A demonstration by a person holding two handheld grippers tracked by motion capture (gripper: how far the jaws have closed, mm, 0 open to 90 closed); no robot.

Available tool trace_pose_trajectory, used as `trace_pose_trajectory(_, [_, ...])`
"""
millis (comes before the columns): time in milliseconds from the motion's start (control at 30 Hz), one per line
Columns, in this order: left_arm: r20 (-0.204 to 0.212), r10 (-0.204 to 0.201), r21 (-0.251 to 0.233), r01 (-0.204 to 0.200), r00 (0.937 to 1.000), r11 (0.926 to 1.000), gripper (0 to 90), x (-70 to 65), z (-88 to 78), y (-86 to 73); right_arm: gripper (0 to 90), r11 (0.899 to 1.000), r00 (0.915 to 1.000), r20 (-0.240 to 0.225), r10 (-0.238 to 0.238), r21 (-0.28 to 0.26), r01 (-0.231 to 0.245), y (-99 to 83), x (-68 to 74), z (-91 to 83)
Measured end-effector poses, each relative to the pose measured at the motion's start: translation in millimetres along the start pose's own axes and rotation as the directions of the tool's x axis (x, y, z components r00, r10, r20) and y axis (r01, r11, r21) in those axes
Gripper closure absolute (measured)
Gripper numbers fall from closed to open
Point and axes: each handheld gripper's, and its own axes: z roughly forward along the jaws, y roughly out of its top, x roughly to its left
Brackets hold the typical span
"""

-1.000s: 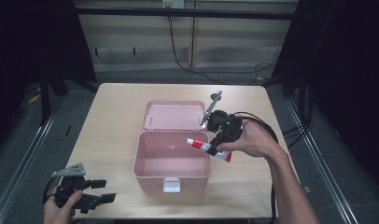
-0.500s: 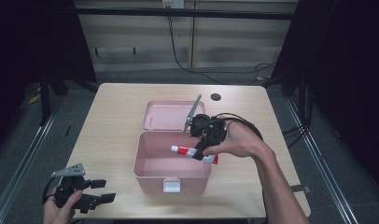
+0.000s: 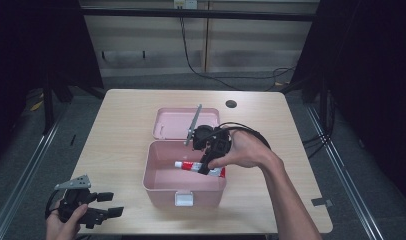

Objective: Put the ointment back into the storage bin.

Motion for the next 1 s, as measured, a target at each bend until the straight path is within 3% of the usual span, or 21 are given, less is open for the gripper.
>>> trace_pose_trajectory(700, [-0.001, 0.003, 0.002, -0.003, 1.0000, 1.0000, 21.5, -0.5, -0.3, -0.1, 70.6, 1.000, 0.9993, -0.034, -0.018, 0.025, 0.019, 11.8, 0.5, 28.1])
trace_pose_trajectory(1000, [0.000, 0.003, 0.002, -0.003, 1.0000, 1.0000, 21.5, -0.5, -0.3, -0.1, 70.5, 0.998, 0.9967, -0.073, -0.036, 0.048, 0.039, 15.9, 1.5, 45.5])
